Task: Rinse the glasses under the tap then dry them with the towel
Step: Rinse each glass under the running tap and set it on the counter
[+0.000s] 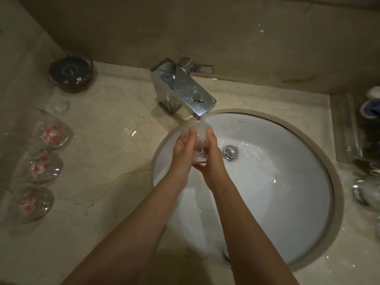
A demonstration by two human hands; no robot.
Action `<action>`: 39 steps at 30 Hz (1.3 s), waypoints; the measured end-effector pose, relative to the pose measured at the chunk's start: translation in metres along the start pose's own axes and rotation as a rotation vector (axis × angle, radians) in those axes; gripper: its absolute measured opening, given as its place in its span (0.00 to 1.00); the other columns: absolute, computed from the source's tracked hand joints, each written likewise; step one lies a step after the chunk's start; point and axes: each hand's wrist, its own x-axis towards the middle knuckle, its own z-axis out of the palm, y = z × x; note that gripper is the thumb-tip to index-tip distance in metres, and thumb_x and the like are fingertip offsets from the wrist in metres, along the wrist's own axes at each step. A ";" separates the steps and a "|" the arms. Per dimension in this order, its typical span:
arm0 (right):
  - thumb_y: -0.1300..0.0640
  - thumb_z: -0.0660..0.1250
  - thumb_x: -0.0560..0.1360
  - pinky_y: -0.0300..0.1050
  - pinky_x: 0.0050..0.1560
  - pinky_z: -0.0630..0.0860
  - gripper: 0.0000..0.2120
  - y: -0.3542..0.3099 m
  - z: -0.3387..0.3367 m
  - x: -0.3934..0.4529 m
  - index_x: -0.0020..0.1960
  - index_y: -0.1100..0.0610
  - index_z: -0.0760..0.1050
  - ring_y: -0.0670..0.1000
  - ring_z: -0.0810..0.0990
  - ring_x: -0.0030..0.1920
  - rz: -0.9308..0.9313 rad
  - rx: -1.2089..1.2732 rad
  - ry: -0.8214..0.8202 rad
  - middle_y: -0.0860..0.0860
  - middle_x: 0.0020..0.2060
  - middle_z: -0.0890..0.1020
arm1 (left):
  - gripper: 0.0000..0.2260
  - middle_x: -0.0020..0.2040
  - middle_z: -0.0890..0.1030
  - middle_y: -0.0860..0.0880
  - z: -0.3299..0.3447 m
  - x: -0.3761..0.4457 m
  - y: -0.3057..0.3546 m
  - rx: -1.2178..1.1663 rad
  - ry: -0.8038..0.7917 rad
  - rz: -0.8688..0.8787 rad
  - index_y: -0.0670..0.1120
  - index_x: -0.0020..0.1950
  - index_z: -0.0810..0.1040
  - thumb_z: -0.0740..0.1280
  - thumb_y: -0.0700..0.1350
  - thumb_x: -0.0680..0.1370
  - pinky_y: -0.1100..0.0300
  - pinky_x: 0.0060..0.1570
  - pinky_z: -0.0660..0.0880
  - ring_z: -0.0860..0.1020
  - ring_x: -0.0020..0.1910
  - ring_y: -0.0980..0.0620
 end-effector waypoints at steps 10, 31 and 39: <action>0.34 0.57 0.76 0.54 0.53 0.79 0.31 0.002 0.002 -0.001 0.62 0.58 0.78 0.59 0.82 0.57 -0.015 0.081 0.022 0.60 0.55 0.83 | 0.23 0.50 0.86 0.47 0.000 0.008 0.001 -0.037 0.010 -0.032 0.47 0.58 0.81 0.59 0.63 0.80 0.47 0.61 0.77 0.84 0.51 0.49; 0.40 0.61 0.77 0.50 0.44 0.80 0.27 -0.009 0.004 -0.010 0.56 0.64 0.80 0.58 0.84 0.49 0.016 0.025 0.034 0.62 0.49 0.84 | 0.24 0.46 0.86 0.46 -0.003 0.007 0.002 -0.008 -0.052 -0.007 0.45 0.53 0.83 0.60 0.63 0.79 0.49 0.57 0.78 0.85 0.48 0.48; 0.33 0.68 0.68 0.47 0.40 0.81 0.35 -0.012 0.006 -0.007 0.58 0.63 0.79 0.54 0.85 0.44 0.037 -0.061 0.074 0.59 0.49 0.84 | 0.19 0.47 0.86 0.47 -0.006 0.004 -0.003 -0.006 -0.094 0.053 0.46 0.53 0.83 0.64 0.61 0.78 0.54 0.49 0.79 0.84 0.48 0.48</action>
